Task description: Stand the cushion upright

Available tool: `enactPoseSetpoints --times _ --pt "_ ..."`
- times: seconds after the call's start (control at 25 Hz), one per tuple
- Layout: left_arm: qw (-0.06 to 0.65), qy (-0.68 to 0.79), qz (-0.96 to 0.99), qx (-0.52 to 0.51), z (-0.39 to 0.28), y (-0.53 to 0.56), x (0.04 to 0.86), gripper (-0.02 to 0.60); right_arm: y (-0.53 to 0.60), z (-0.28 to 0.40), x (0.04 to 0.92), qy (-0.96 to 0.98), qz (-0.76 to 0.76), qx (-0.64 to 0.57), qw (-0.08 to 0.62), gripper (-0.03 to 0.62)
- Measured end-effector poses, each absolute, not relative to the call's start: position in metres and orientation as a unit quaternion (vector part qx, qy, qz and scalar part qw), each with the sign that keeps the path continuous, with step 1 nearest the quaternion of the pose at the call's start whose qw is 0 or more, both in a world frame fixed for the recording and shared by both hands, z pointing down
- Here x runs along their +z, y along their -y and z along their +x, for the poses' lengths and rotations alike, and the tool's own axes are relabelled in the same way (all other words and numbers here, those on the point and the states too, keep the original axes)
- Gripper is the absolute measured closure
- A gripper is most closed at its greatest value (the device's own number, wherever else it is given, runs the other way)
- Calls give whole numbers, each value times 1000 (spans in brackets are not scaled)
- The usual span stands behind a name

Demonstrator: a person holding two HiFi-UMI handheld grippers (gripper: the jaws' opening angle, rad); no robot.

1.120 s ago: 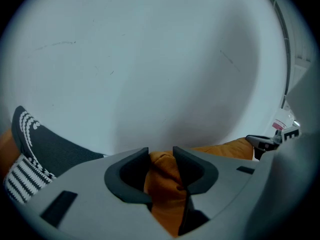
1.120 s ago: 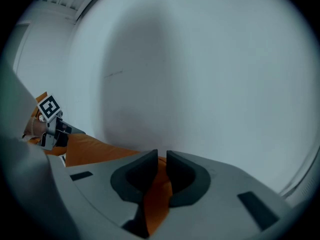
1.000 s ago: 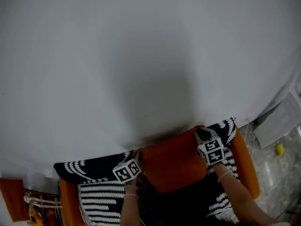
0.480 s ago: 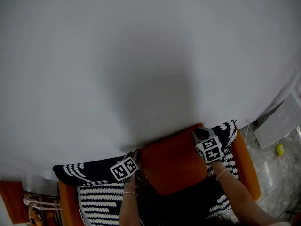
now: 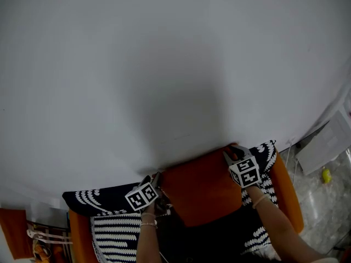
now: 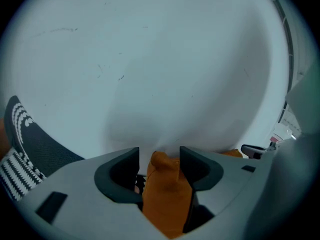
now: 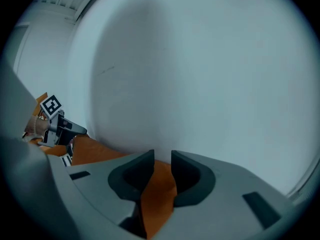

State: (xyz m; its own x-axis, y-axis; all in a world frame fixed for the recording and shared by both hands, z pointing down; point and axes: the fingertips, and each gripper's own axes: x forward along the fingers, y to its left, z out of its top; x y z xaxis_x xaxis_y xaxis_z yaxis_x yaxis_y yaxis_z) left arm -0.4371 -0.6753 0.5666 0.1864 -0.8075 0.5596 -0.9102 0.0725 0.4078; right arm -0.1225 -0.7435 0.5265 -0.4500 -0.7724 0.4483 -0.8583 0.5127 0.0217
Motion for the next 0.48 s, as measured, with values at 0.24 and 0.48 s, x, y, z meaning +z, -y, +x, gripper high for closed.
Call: enactPoseSetpoints --times 0.24,0.48 --pt "333 638 691 74 -433 657 540 324 723 -126 509 851 478 103 193 489" --pt "294 636 708 84 -419 633 508 333 693 -124 489 856 475 94 182 522"
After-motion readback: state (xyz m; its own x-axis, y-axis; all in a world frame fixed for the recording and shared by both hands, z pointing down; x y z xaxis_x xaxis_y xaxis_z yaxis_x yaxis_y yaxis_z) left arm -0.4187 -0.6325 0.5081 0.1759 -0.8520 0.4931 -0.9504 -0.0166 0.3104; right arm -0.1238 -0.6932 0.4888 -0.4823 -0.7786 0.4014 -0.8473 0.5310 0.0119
